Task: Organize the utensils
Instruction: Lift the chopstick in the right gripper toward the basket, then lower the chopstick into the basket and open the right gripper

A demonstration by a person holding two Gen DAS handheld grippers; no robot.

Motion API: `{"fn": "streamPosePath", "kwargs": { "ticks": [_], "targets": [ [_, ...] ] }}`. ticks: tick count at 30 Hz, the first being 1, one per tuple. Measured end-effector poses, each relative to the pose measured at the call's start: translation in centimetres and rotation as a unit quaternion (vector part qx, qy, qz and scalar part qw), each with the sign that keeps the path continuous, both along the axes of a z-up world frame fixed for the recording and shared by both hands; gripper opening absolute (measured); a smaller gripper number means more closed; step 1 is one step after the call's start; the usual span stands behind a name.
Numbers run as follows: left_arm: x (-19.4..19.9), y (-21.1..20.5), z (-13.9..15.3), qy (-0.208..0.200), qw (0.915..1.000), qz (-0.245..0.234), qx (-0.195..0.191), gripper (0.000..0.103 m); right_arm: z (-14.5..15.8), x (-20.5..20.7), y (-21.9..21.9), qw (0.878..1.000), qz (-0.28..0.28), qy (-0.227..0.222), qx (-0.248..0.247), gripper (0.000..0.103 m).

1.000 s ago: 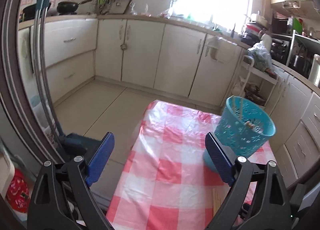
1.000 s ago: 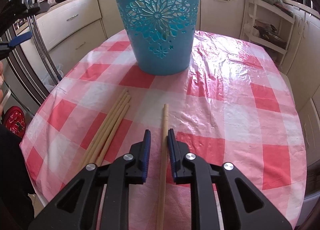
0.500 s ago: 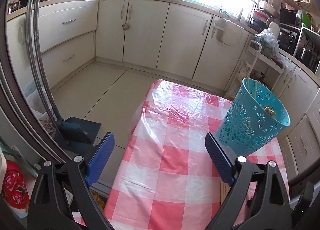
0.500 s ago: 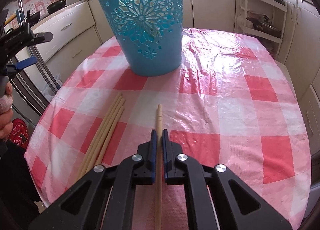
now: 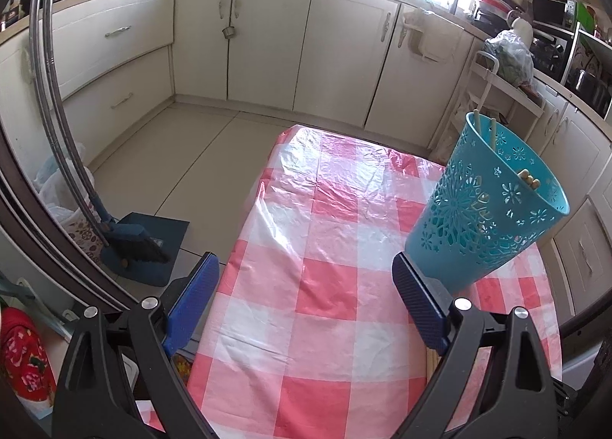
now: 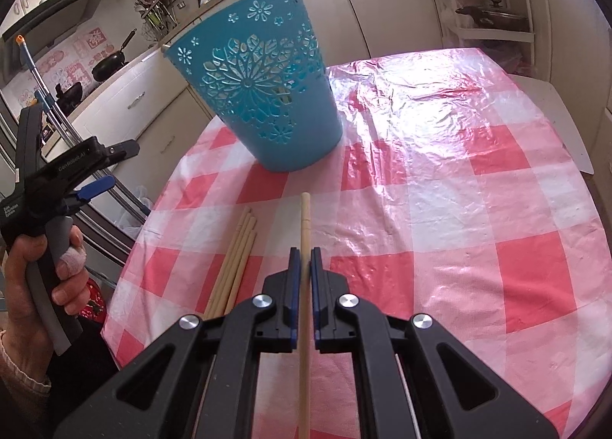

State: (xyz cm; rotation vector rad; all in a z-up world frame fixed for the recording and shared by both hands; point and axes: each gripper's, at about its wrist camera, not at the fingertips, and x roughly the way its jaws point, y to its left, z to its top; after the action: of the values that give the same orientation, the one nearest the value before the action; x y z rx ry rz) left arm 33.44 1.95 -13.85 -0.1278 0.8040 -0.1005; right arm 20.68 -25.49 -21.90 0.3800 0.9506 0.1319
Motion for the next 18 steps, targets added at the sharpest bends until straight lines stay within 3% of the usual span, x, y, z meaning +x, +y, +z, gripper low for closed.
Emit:
{"fn": "streamPosePath", "kwargs": {
  "ticks": [5,18],
  "targets": [
    [0.2,0.5,-0.1,0.006,0.9999,0.006,-0.013,0.088,1.3,-0.4,-0.2,1.0,-0.004,-0.018,0.014,0.006],
    [0.0,1.7,0.0,0.009,0.999,0.018,-0.04,0.088,5.5,-1.8,-2.0,0.992,-0.031,-0.057,0.106,0.006]
  ]
}}
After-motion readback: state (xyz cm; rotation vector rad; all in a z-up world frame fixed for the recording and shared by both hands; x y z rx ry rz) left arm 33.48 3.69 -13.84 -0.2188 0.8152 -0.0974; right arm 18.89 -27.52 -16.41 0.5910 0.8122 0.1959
